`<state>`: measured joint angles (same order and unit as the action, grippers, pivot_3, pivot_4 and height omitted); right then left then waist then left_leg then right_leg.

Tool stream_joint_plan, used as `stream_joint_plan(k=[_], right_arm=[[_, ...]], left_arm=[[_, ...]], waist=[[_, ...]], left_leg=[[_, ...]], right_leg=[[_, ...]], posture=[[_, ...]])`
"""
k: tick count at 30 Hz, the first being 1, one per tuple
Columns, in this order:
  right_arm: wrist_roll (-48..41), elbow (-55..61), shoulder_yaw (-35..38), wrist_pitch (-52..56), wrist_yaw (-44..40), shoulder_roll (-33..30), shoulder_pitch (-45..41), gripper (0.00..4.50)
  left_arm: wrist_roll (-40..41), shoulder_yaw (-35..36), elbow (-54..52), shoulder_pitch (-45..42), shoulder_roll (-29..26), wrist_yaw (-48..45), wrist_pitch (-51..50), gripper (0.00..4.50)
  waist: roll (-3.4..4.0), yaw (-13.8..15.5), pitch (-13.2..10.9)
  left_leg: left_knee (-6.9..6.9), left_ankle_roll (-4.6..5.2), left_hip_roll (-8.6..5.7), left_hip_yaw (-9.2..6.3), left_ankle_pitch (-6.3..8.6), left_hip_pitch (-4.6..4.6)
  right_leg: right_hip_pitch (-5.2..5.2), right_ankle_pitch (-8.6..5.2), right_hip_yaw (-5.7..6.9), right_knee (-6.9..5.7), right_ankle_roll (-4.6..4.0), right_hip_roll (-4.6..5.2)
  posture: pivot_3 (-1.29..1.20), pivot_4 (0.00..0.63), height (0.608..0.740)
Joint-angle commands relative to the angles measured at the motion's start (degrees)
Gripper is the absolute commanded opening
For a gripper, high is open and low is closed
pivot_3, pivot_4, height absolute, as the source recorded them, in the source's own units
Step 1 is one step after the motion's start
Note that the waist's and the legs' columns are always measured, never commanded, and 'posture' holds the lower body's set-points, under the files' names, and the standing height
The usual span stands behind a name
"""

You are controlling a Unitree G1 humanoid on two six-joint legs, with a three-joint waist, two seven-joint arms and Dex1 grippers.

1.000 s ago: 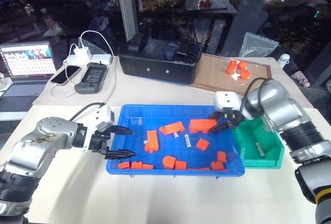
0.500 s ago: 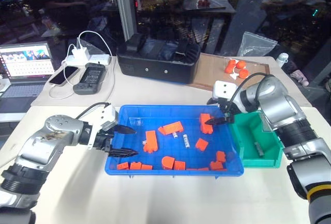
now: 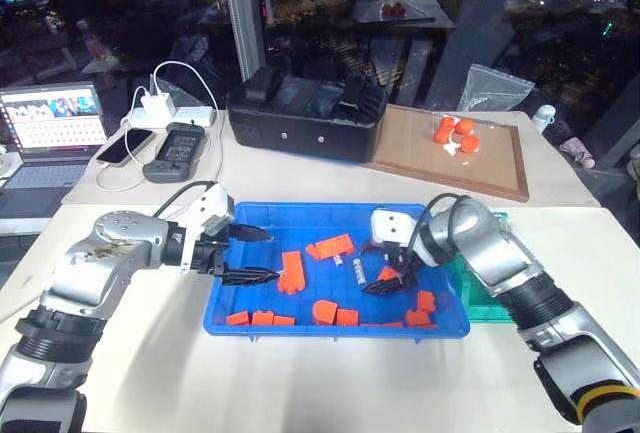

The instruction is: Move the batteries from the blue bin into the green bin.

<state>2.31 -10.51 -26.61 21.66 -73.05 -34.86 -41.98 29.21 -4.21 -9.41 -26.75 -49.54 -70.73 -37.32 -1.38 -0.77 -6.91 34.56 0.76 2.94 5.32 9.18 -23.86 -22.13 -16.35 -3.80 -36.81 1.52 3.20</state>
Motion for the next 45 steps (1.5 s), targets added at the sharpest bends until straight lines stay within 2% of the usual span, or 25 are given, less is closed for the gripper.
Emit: stream_joint_plan(k=[1,4,7,11,13,18,23,26,29,34,36,38,39,42,45], right_arm=[[0.6,-3.5,0.6,-4.2,0.9,1.9,-1.8,4.46],[1.4,-5.5,0.3,-5.9,0.9,2.7,-2.0,4.46],[1.8,-6.7,0.5,-6.5,0.7,3.1,-2.2,3.83],[0.5,-3.9,2.2,-5.3,-1.1,1.3,-2.0,2.48],[-0.8,-1.6,4.0,-3.6,-1.6,0.2,-2.4,2.47],[-6.1,3.3,12.4,4.0,-2.7,-6.0,-4.4,2.47],[-7.2,4.8,19.1,7.6,-2.6,-15.9,-4.8,2.47],[-6.7,4.4,21.7,6.5,-4.0,-23.4,-1.1,2.47],[-3.9,3.1,21.3,2.4,-2.4,-27.7,3.4,2.47],[-1.7,1.9,19.9,-2.8,-0.3,-28.0,11.3,2.47],[-0.5,-0.2,19.5,-4.5,1.9,-27.0,10.9,3.48],[-0.2,-1.2,19.2,-4.8,1.9,-26.7,10.0,4.01],[-0.1,-1.2,18.9,-4.8,1.4,-26.9,9.2,4.41],[-1.0,-1.0,18.8,-3.1,-0.3,-25.8,3.4,4.48],[-3.8,0.6,18.5,0.6,-1.4,-21.3,-4.8,4.48]], left_arm=[[-0.6,0.2,-2.3,0.7,-1.5,-0.6,0.7,4.5],[0.0,1.0,-2.6,0.6,-1.1,0.3,0.2,4.5],[0.4,1.3,-2.9,0.4,-1.2,0.5,-0.1,4.5],[1.1,1.5,-3.1,0.4,-1.5,0.0,-0.3,4.5],[0.9,1.9,-2.4,-0.2,-0.7,0.2,0.9,4.5],[1.6,2.2,2.6,-6.2,5.2,2.8,0.9,4.5],[0.3,-0.2,4.9,-9.2,7.5,0.8,2.1,4.5],[-0.8,-1.8,7.4,-11.2,9.2,-0.5,3.6,4.5],[-1.3,-2.6,9.6,-12.6,10.3,-1.7,4.8,4.5],[-1.9,-3.3,10.0,-12.2,9.8,-3.4,5.3,4.5],[-1.8,-3.0,9.1,-11.4,9.2,-3.7,4.8,4.5],[-1.8,-2.8,8.4,-10.7,8.7,-3.7,4.4,4.5],[-1.8,-2.7,7.9,-10.3,8.3,-3.8,4.1,4.5],[-2.2,-2.6,6.7,-9.1,6.5,-3.9,4.0,4.5],[-4.0,-2.5,6.8,-8.1,4.7,-3.0,5.0,4.5]], waist=[[0.0,0.0,0.0],[0.0,0.0,0.0],[0.0,0.1,0.0],[0.0,0.1,0.0],[0.0,0.1,0.0],[0.03,0.6,0.0],[0.04,0.6,0.0],[0.04,1.0,0.0],[0.04,1.0,0.0],[0.14,-0.1,0.0],[0.21,-0.5,0.0],[0.33,-0.6,0.0],[0.39,-0.5,0.0],[0.43,-0.5,0.0],[0.48,-0.8,-0.1]], left_leg=[[0.0,0.0,0.0,0.01,0.0,0.0],[-0.02,0.0,0.0,-0.01,0.0,0.0],[0.03,0.0,0.0,0.0,0.0,0.0],[0.04,0.0,0.0,0.0,0.0,0.0],[0.03,0.0,0.0,-0.01,0.0,0.0],[0.13,0.0,-0.01,-0.03,0.0,-0.06],[0.06,0.0,-0.02,-0.02,0.0,-0.09],[0.02,0.0,-0.04,0.03,0.01,-0.12],[0.04,0.05,-0.04,0.08,0.03,-0.15],[0.06,0.05,-0.04,0.07,0.03,-0.12],[0.07,0.06,-0.04,0.02,0.03,-0.09],[0.08,0.06,-0.04,-0.07,0.03,-0.05],[0.09,0.06,-0.06,-0.1,0.03,-0.04],[0.1,0.06,-0.07,-0.09,0.03,-0.04],[0.11,0.06,-0.05,-0.11,0.03,-0.03]], right_leg=[[0.0,0.0,0.0,0.0,0.0,0.0],[0.0,0.0,0.0,-0.01,0.0,-0.01],[0.03,0.0,0.01,-0.02,0.0,-0.01],[0.03,0.0,0.01,-0.02,0.0,0.0],[0.03,0.0,0.01,-0.02,0.0,0.0],[0.04,0.0,0.08,-0.04,0.01,0.01],[0.0,0.0,0.05,0.0,0.01,0.03],[-0.01,-0.01,0.07,0.06,0.02,0.02],[0.02,-0.02,0.07,0.12,0.03,0.02],[0.01,-0.03,-0.01,0.07,0.05,0.01],[0.01,-0.03,-0.07,0.04,0.05,-0.01],[0.0,-0.02,-0.13,0.03,0.06,-0.01],[0.02,-0.03,-0.13,0.03,0.08,0.0],[0.03,-0.05,-0.14,0.03,0.11,-0.01],[-0.01,-0.04,-0.17,0.02,0.11,-0.01]], posture=[[0.0,0.15,0.74],[0.0,0.15,0.74],[0.0,0.15,0.74],[0.0,0.15,0.74],[0.0,0.15,0.74],[0.0,0.15,0.74],[0.0,0.15,0.74],[0.0,0.15,0.74],[0.0,0.15,0.74],[0.0,0.15,0.74],[0.0,0.15,0.74],[0.0,0.15,0.74],[0.0,0.15,0.74],[0.0,0.15,0.74],[0.0,0.15,0.74]])
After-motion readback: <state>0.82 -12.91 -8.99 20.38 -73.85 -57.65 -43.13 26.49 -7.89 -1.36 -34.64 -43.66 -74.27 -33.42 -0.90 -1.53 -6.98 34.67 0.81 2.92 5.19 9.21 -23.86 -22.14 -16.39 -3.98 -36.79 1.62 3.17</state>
